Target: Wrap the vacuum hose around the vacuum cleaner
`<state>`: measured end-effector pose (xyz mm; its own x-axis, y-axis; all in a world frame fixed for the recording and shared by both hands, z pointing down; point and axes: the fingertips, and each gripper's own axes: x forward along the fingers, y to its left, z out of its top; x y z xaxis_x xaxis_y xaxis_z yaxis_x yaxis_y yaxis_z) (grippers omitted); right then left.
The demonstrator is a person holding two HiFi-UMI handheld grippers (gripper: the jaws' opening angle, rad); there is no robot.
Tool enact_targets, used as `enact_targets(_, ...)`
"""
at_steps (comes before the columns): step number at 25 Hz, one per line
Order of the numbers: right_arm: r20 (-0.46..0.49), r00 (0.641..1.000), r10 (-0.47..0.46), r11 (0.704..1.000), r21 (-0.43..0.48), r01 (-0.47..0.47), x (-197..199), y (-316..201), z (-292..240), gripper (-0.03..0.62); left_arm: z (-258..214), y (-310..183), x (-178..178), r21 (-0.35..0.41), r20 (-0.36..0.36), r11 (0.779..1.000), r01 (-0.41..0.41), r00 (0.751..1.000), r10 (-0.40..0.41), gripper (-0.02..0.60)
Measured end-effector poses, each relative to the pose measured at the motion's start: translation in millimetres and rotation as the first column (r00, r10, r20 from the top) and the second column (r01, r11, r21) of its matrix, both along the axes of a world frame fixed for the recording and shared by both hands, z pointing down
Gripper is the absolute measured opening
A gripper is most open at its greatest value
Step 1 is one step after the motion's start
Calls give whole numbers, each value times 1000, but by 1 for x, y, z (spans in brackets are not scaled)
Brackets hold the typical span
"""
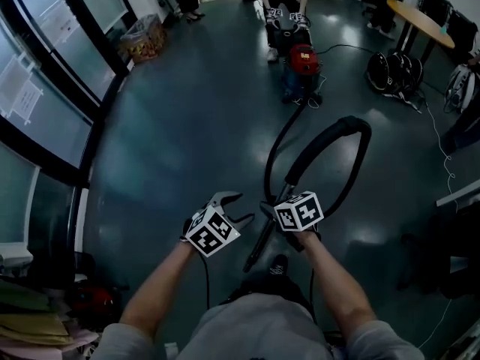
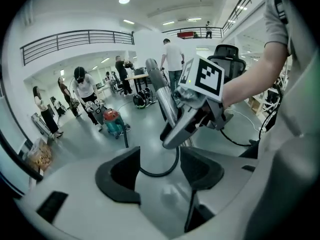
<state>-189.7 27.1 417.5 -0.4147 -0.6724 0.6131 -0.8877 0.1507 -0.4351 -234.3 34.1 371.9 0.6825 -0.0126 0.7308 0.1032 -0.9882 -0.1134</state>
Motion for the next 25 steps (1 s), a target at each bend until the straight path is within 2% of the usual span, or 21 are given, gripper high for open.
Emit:
enact_targets(6, -93, 986, -141, 990, -11, 141, 32, -2, 0, 129, -23, -17, 62, 64, -13, 996, -65, 998, 66, 255)
enact_targets(9, -153, 968, -198, 980, -44, 193, 50, 2, 4, 129, -38, -20, 87, 123, -31, 987, -102, 994, 106, 255)
enact_targets(12, -208, 946, -247, 968, -95, 232, 67, 7, 12, 129, -65, -25, 112, 195, -72, 969, -149, 984, 166, 255)
enact_targets(15, -234, 928, -291, 953, -158, 259, 78, 16, 21, 129, -98, -25, 139, 271, -121, 940, -209, 961, 248, 255)
enact_targets(17, -237, 918, -317, 941, -196, 274, 82, 21, 26, 129, -118, -22, 158, 321, -145, 911, -261, 937, 319, 255)
enact_targets(19, -233, 911, -339, 931, -225, 289, 85, 25, 31, 129, -131, -16, 176, 374, -142, 867, -330, 903, 405, 255)
enact_targets(22, -235, 905, -354, 922, -248, 296, 89, 26, 34, 129, -137, -4, 202, 425, -87, 774, -469, 830, 551, 255)
enact_targets(25, -257, 895, -364, 916, -271, 295, 95, 25, 35, 129, -128, 2, 224, 425, -16, 693, -583, 760, 649, 255)
